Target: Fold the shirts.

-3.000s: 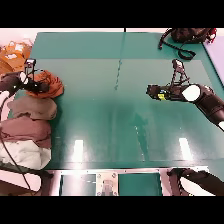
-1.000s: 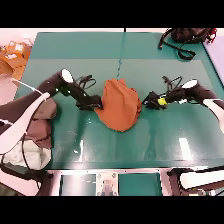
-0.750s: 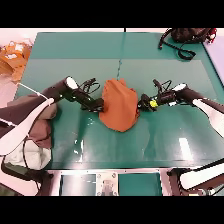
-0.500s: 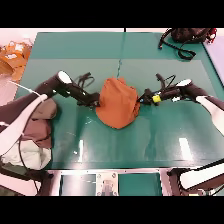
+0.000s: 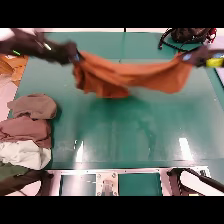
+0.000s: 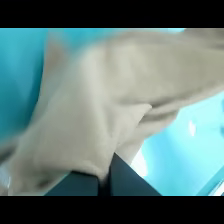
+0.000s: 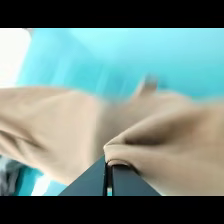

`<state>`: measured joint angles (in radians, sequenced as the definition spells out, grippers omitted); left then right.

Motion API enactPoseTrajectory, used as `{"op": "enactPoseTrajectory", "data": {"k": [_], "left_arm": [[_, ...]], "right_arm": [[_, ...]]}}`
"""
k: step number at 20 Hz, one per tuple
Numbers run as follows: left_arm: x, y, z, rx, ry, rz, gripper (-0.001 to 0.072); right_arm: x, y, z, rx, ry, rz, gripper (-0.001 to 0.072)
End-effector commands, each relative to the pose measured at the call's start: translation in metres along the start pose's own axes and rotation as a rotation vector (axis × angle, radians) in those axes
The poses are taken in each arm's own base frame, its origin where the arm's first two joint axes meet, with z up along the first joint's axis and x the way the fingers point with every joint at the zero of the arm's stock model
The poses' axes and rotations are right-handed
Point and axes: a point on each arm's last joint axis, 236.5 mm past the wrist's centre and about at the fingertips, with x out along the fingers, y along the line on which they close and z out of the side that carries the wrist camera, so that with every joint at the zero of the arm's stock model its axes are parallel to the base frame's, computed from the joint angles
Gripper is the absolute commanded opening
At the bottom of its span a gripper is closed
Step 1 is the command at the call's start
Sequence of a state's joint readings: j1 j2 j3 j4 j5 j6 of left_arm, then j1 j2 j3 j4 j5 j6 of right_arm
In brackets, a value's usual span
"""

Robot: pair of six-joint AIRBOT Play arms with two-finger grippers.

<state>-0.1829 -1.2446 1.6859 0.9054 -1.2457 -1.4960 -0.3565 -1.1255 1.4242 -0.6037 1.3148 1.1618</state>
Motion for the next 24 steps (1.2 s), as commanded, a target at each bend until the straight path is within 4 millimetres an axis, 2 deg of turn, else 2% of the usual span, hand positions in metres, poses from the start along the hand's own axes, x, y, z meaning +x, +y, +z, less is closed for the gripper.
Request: {"op": "enactPoseTrajectory", "data": {"k": [1,2,4,6,8,9,11,13,16,18,20,21,22,23,24], "left_arm": [[-0.094,-0.072,0.043,0.158,-0.225,-0.027,0.0028],[-0.110,-0.080,0.047,0.191,-0.255,-0.012,0.0028],[-0.116,-0.077,0.047,0.221,-0.259,0.022,0.0028],[-0.101,-0.057,0.040,0.225,-0.191,0.072,0.0029],[-0.076,-0.036,0.034,0.208,-0.117,0.086,0.0028],[-0.058,-0.023,0.033,0.196,-0.081,0.089,0.0029],[-0.006,0.018,0.019,0.125,0.036,0.098,0.0029],[0.054,0.067,-0.008,0.032,0.159,0.113,0.0029],[0.151,0.146,-0.054,-0.078,0.256,0.131,0.0029],[0.196,0.177,-0.085,-0.177,0.304,0.115,0.0030],[0.222,0.196,-0.105,-0.237,0.328,0.112,0.0033],[0.227,0.203,-0.109,-0.242,0.332,0.122,0.0250],[0.226,0.209,-0.108,-0.241,0.326,0.134,0.0579],[0.221,0.212,-0.103,-0.244,0.321,0.135,0.0639],[0.212,0.214,-0.099,-0.241,0.332,0.133,0.0638]], "right_arm": [[-0.074,0.071,0.026,-0.137,-0.183,-0.045,0.0014],[-0.083,0.084,0.024,-0.154,-0.202,-0.045,0.0014],[-0.092,0.099,0.018,-0.167,-0.209,-0.040,0.0014],[-0.090,0.098,0.009,-0.152,-0.180,-0.036,0.0014],[-0.076,0.077,0.002,-0.090,-0.154,-0.041,0.0014],[-0.061,0.060,-0.003,-0.039,-0.139,-0.040,0.0014],[-0.018,0.014,-0.021,0.047,-0.091,-0.053,0.0014],[0.039,-0.037,-0.050,0.126,-0.016,-0.071,0.0015],[0.128,-0.107,-0.104,0.253,0.137,-0.108,0.0015],[0.170,-0.144,-0.141,0.338,0.230,-0.132,0.0015],[0.196,-0.170,-0.165,0.393,0.293,-0.141,0.0015],[0.203,-0.178,-0.168,0.402,0.304,-0.144,0.0016],[0.204,-0.182,-0.163,0.402,0.297,-0.147,0.0059],[0.201,-0.186,-0.152,0.393,0.274,-0.150,0.0220],[0.193,-0.187,-0.137,0.376,0.258,-0.147,0.0313]]}}
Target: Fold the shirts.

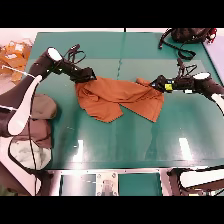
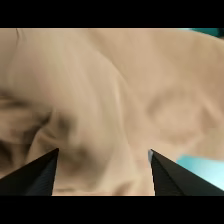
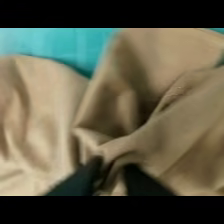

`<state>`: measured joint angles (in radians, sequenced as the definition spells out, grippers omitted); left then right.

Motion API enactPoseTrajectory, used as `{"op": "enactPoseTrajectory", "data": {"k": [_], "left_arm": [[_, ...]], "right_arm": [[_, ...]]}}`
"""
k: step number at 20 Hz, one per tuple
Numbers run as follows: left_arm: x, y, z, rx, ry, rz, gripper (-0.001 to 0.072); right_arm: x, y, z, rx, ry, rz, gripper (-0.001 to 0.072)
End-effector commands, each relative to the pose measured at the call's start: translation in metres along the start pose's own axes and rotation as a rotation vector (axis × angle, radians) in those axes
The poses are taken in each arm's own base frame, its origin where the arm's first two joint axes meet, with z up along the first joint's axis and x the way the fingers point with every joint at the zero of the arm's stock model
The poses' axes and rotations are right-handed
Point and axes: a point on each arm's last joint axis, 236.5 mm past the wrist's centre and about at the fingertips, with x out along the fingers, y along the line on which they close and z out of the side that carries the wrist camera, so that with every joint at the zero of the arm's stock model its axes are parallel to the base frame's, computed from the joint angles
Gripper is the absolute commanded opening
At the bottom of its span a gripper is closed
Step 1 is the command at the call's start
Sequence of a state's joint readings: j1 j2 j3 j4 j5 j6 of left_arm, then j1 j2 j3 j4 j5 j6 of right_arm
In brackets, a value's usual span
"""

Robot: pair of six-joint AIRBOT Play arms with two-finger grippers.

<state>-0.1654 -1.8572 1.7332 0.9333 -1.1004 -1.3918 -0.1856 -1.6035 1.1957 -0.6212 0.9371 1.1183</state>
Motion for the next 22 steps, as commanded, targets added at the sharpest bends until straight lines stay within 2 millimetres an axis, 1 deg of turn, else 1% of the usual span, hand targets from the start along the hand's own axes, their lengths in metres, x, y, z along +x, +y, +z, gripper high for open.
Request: {"op": "enactPoseTrajectory", "data": {"k": [1,2,3,4,5,6,7,8,9,10,12,13,15,16,17,18,19,20,21,22], "left_arm": [[-0.004,0.025,-0.002,-0.024,0.047,0.011,0.0639],[-0.016,0.030,-0.007,-0.025,0.086,0.013,0.0638],[-0.028,0.038,-0.016,-0.033,0.134,0.014,0.0638],[-0.037,0.045,-0.024,-0.053,0.173,0.012,0.0639],[-0.043,0.054,-0.032,-0.082,0.206,0.014,0.0639],[-0.045,0.060,-0.037,-0.108,0.219,0.017,0.0639],[-0.044,0.065,-0.040,-0.121,0.223,0.019,0.0639],[-0.039,0.068,-0.041,-0.128,0.218,0.021,0.0638],[-0.031,0.068,-0.041,-0.135,0.205,0.020,0.0639],[-0.020,0.068,-0.042,-0.126,0.190,0.025,0.0638],[0.001,0.065,-0.046,-0.101,0.171,0.033,0.0638],[0.011,0.061,-0.050,-0.084,0.169,0.032,0.0638],[0.026,0.052,-0.051,-0.044,0.153,0.035,0.0638],[0.029,0.048,-0.047,-0.033,0.137,0.036,0.0638],[0.031,0.043,-0.041,-0.036,0.109,0.024,0.0638],[0.033,0.038,-0.034,-0.044,0.076,0.010,0.0638],[0.034,0.038,-0.027,-0.049,0.047,0.010,0.0637],[0.034,0.037,-0.024,-0.054,0.034,0.003,0.0589],[0.034,0.036,-0.023,-0.056,0.031,-0.002,0.0388],[0.034,0.035,-0.023,-0.050,0.034,-0.004,0.0240]], "right_arm": [[-0.008,-0.018,0.021,-0.014,0.000,-0.020,0.0315],[-0.027,-0.024,0.026,-0.007,0.006,-0.036,0.0315],[-0.047,-0.035,0.029,0.018,0.010,-0.067,0.0314],[-0.065,-0.048,0.027,0.044,0.012,-0.098,0.0312],[-0.080,-0.064,0.019,0.078,0.024,-0.134,0.0312],[-0.091,-0.078,0.007,0.122,0.036,-0.164,0.0312],[-0.097,-0.091,-0.009,0.169,0.046,-0.182,0.0314],[-0.099,-0.100,-0.025,0.217,0.059,-0.189,0.0330],[-0.095,-0.107,-0.044,0.255,0.086,-0.190,0.0412],[-0.086,-0.112,-0.065,0.290,0.119,-0.191,0.0432],[-0.063,-0.113,-0.101,0.337,0.179,-0.185,0.0432],[-0.052,-0.110,-0.115,0.346,0.199,-0.184,0.0432],[-0.033,-0.101,-0.138,0.332,0.241,-0.189,0.0430],[-0.026,-0.095,-0.145,0.315,0.263,-0.187,0.0428],[-0.019,-0.089,-0.149,0.296,0.278,-0.183,0.0412],[-0.014,-0.083,-0.150,0.279,0.283,-0.181,0.0362],[-0.010,-0.078,-0.149,0.267,0.278,-0.177,0.0261],[-0.006,-0.074,-0.147,0.260,0.272,-0.172,0.0132],[-0.005,-0.072,-0.146,0.253,0.270,-0.169,0.0022],[-0.005,-0.071,-0.144,0.247,0.266,-0.168,0.0015]]}}
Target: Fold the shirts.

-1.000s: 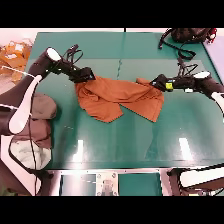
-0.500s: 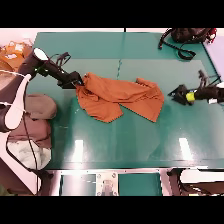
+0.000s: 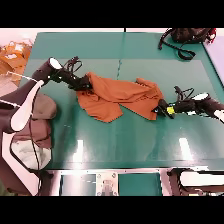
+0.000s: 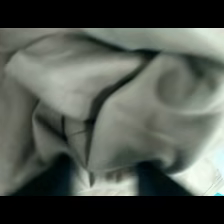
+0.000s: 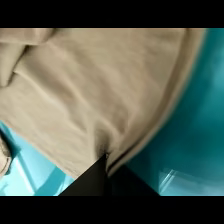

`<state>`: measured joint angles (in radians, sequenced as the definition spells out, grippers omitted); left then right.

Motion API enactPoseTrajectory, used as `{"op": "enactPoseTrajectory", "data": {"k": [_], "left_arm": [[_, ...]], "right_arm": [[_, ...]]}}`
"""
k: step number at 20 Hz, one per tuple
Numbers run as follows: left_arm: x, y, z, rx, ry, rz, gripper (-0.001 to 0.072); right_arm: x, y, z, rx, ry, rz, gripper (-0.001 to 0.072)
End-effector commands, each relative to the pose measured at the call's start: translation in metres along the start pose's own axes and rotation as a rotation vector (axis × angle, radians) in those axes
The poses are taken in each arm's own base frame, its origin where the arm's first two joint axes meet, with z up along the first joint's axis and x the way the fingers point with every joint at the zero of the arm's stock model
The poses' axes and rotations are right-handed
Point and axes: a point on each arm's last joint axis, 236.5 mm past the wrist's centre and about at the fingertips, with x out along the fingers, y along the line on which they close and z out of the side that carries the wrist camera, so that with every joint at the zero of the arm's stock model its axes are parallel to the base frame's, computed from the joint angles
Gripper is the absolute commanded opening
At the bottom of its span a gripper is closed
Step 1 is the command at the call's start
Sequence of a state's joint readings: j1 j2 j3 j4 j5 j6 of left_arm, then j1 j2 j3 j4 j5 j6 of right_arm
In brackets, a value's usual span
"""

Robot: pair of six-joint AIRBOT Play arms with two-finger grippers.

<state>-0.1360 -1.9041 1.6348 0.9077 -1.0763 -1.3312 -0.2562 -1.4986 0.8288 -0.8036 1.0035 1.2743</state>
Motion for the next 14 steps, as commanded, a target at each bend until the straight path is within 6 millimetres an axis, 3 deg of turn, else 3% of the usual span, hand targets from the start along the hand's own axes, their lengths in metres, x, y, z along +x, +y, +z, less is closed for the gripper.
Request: {"op": "enactPoseTrajectory", "data": {"k": [1,3,5,7,8,11,14], "left_arm": [[0.002,-0.006,0.007,0.023,-0.035,-0.015,0.0051],[-0.004,-0.011,0.012,0.043,-0.042,-0.020,0.0028],[-0.026,-0.025,0.027,0.082,-0.077,-0.029,0.0027],[-0.067,-0.053,0.050,0.163,-0.153,-0.027,0.0027],[-0.093,-0.070,0.063,0.214,-0.204,-0.028,0.0027],[-0.202,-0.149,0.093,0.393,-0.437,-0.047,0.0027],[-0.338,-0.233,0.084,0.576,-0.728,-0.053,0.0027]], "right_arm": [[0.006,0.008,0.002,-0.036,-0.015,-0.002,0.0015],[-0.002,0.013,0.012,-0.062,-0.032,0.007,0.0014],[-0.021,0.026,0.023,-0.091,-0.051,0.030,0.0014],[-0.058,0.053,0.041,-0.155,-0.101,0.066,0.0014],[-0.086,0.072,0.053,-0.199,-0.162,0.080,0.0014],[-0.195,0.146,0.081,-0.344,-0.433,0.118,0.0014],[-0.322,0.222,0.068,-0.470,-0.730,0.163,0.0014]]}}
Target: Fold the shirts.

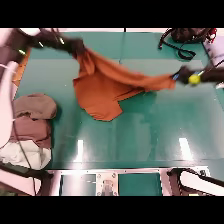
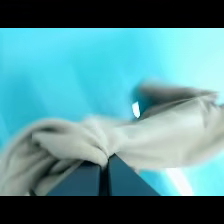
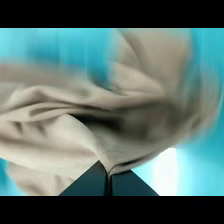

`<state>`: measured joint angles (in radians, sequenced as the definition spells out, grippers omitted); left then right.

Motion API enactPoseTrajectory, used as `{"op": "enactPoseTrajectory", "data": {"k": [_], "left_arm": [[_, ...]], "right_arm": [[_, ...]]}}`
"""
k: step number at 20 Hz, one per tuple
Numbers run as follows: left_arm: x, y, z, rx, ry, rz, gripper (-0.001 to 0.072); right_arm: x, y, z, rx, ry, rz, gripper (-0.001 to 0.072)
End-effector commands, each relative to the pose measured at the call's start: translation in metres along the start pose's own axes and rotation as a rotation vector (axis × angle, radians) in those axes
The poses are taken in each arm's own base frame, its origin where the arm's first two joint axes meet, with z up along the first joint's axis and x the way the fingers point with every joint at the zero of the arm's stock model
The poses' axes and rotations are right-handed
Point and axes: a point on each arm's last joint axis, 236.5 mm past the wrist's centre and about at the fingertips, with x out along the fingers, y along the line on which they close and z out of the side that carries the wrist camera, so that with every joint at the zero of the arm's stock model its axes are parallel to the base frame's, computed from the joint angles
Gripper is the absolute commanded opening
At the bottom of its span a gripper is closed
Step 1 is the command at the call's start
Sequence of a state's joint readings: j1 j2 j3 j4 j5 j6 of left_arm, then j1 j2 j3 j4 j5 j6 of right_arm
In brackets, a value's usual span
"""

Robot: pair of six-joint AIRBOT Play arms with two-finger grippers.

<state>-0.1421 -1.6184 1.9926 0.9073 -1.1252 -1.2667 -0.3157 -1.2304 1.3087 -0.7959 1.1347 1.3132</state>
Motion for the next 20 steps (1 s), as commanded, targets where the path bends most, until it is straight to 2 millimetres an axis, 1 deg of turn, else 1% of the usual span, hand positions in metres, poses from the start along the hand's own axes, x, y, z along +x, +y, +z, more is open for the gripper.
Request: {"op": "enactPoseTrajectory", "data": {"k": [1,2,3,4,5,6,7,8,9,10,11,12,13,14,15,17,18,19,20], "left_arm": [[-0.131,-0.084,0.087,0.222,-0.318,0.017,0.0027],[-0.172,-0.111,0.098,0.274,-0.398,0.021,0.0027],[-0.208,-0.135,0.103,0.322,-0.460,0.023,0.0027],[-0.244,-0.159,0.105,0.366,-0.520,0.022,0.0027],[-0.273,-0.179,0.103,0.396,-0.567,0.020,0.0027],[-0.297,-0.196,0.100,0.421,-0.605,0.016,0.0027],[-0.317,-0.211,0.094,0.443,-0.632,0.008,0.0027],[-0.332,-0.224,0.087,0.460,-0.644,-0.004,0.0028],[-0.339,-0.232,0.081,0.472,-0.642,-0.014,0.0028],[-0.338,-0.234,0.075,0.467,-0.620,-0.024,0.0027],[-0.335,-0.234,0.070,0.442,-0.594,-0.040,0.0027],[-0.326,-0.230,0.065,0.406,-0.555,-0.050,0.0028],[-0.315,-0.222,0.062,0.368,-0.526,-0.055,0.0028],[-0.300,-0.211,0.060,0.331,-0.501,-0.054,0.0028],[-0.283,-0.197,0.058,0.294,-0.479,-0.049,0.0028],[-0.236,-0.161,0.051,0.203,-0.420,-0.035,0.0028],[-0.204,-0.137,0.044,0.148,-0.372,-0.025,0.0028],[-0.171,-0.113,0.034,0.095,-0.316,-0.015,0.0028],[-0.131,-0.083,0.020,0.033,-0.248,-0.003,0.0028]], "right_arm": [[-0.124,0.095,0.071,-0.148,-0.320,0.037,0.0014],[-0.156,0.118,0.080,-0.184,-0.397,0.045,0.0014],[-0.186,0.139,0.086,-0.219,-0.471,0.051,0.0014],[-0.218,0.162,0.089,-0.254,-0.550,0.059,0.0014],[-0.248,0.183,0.090,-0.300,-0.630,0.061,0.0014],[-0.273,0.199,0.089,-0.336,-0.696,0.062,0.0014],[-0.295,0.212,0.087,-0.357,-0.755,0.060,0.0013],[-0.316,0.223,0.085,-0.374,-0.814,0.055,0.0014],[-0.331,0.230,0.084,-0.390,-0.862,0.049,0.0013],[-0.341,0.234,0.084,-0.399,-0.893,0.041,0.0014],[-0.343,0.234,0.084,-0.400,-0.898,0.037,0.0014],[-0.338,0.230,0.086,-0.393,-0.885,0.033,0.0014],[-0.329,0.222,0.089,-0.378,-0.855,0.029,0.0014],[-0.316,0.211,0.093,-0.356,-0.820,0.024,0.0014],[-0.299,0.196,0.099,-0.326,-0.778,0.019,0.0013],[-0.252,0.159,0.108,-0.248,-0.672,0.018,0.0014],[-0.220,0.140,0.108,-0.219,-0.600,0.018,0.0014],[-0.183,0.120,0.103,-0.197,-0.517,0.019,0.0013],[-0.146,0.101,0.096,-0.175,-0.436,0.022,0.0014]]}}
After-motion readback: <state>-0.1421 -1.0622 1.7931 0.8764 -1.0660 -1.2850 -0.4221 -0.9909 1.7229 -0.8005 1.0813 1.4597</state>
